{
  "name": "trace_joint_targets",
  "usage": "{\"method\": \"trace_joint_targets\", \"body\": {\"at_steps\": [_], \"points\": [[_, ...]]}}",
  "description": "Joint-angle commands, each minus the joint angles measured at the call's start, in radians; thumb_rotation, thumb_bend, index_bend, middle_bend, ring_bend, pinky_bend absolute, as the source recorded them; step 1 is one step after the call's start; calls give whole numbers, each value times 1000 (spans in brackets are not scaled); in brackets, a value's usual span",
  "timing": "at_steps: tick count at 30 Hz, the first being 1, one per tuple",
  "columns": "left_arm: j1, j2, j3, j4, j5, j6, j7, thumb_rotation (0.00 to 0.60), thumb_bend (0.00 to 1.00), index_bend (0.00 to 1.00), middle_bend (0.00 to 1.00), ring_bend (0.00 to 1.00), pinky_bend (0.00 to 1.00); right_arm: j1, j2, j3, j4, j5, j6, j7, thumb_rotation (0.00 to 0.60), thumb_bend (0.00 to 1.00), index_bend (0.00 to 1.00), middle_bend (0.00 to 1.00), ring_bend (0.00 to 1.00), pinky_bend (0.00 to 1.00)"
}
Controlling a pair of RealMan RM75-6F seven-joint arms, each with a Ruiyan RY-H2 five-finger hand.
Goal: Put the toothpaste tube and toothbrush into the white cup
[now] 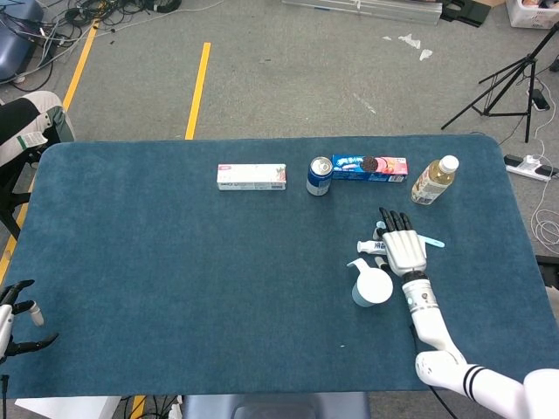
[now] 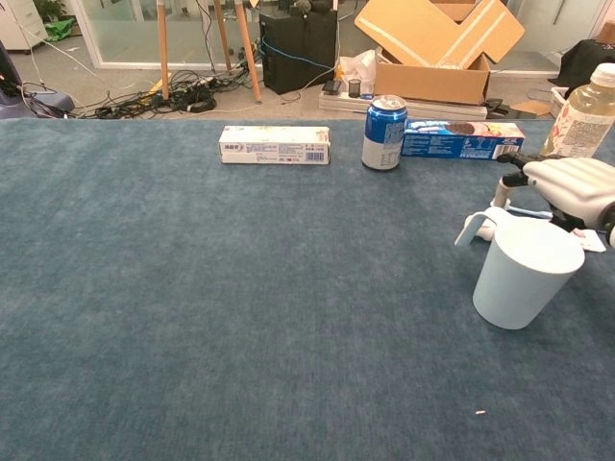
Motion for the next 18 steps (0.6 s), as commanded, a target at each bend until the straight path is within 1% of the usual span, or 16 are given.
{"method": "trace_joint_targets", "body": {"at_steps": [1, 12, 18], "points": [[0, 0, 0, -1, 0, 0, 1, 600, 0, 624, 152, 115, 165, 8, -10, 6, 4, 13, -1, -18, 600, 187, 416, 0, 0, 83], [1, 3, 0, -1, 0, 0, -8, 600, 0, 624, 152, 116, 174, 33, -40, 19, 13, 82, -22, -94, 600, 205, 439, 0, 0, 83], [1, 4, 0, 0, 0, -2, -9, 600, 0, 624, 152, 116, 174, 38, -46, 20, 15, 97, -20, -103, 600, 230, 488, 0, 0, 83]]}}
